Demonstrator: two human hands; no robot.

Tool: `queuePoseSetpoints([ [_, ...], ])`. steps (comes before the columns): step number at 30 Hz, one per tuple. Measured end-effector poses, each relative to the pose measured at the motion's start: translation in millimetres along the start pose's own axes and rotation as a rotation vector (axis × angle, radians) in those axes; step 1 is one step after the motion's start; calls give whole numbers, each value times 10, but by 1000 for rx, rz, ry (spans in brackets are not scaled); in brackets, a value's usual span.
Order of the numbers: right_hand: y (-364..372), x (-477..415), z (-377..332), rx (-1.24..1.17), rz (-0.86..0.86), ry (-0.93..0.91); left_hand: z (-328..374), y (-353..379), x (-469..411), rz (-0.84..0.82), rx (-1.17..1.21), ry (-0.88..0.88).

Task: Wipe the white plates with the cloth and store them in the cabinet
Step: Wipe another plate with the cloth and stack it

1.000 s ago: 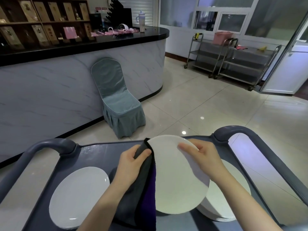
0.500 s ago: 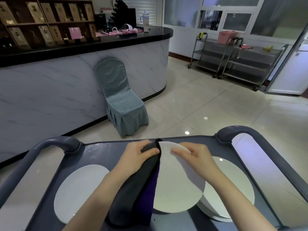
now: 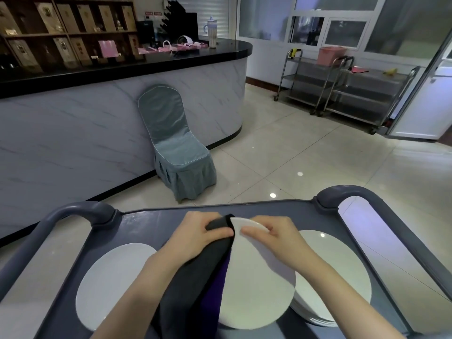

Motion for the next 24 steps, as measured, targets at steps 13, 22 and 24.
queuePoseSetpoints([
  [13, 105, 361, 523, -760, 693, 340, -576, 254, 620, 691, 763, -616],
  [22, -196, -103, 131, -65, 145, 47, -151, -273, 261, 359, 122, -170],
  [24, -45, -176, -31, 157, -8, -43, -19, -173, 140, 173, 47, -77],
])
Point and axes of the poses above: each hand's wrist, its own x-axis away from the middle knuckle, its own y-axis out of the palm, z = x × y, the point moved 8 cm from there along -x, towards the middle knuckle, and after that the axes turned 7 degrees about y, right-handed, at the moved point
